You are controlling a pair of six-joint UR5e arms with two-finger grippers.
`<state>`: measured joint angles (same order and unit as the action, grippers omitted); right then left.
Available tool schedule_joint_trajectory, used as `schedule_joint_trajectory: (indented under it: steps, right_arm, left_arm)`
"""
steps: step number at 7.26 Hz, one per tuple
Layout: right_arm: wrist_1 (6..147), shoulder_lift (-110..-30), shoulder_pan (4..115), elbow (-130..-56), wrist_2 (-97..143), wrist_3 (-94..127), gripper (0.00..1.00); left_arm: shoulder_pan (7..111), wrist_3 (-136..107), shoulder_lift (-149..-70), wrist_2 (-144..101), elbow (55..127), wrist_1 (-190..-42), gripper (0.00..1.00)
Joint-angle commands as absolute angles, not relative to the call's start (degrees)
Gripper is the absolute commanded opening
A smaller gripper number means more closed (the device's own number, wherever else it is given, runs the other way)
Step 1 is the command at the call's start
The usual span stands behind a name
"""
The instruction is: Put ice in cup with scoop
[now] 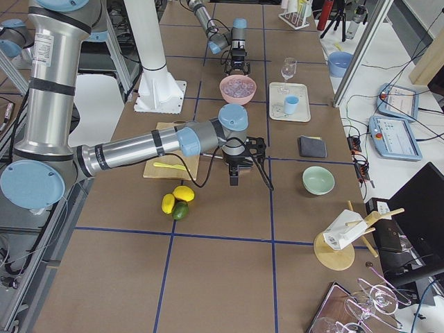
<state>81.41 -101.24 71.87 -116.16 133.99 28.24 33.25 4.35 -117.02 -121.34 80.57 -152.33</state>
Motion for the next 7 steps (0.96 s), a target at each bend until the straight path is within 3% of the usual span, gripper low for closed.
schedule_joint_trajectory:
  steps: [1, 4, 6, 7]
  right_arm:
    - [71.23, -106.23, 62.89, -118.46, 128.98, 39.87, 1.0]
    - [69.8, -105.65, 43.32, -122.87, 116.24, 62.25, 1.0]
    - [66.19, -103.81, 35.19, -122.08, 111.21, 69.93, 1.0]
    - [66.27, -101.88, 33.68, -120.08, 109.7, 70.31, 0.95]
  left_arm:
    - [33.22, 2.56, -117.33, -121.29, 80.42, -152.67, 1.0]
    - [33.22, 2.37, -117.33, -121.29, 80.42, -152.75, 1.0]
    - [33.22, 2.37, -117.25, -121.29, 80.51, -153.54, 1.0]
    - [33.22, 2.37, -117.16, -121.29, 80.51, -153.54, 1.0]
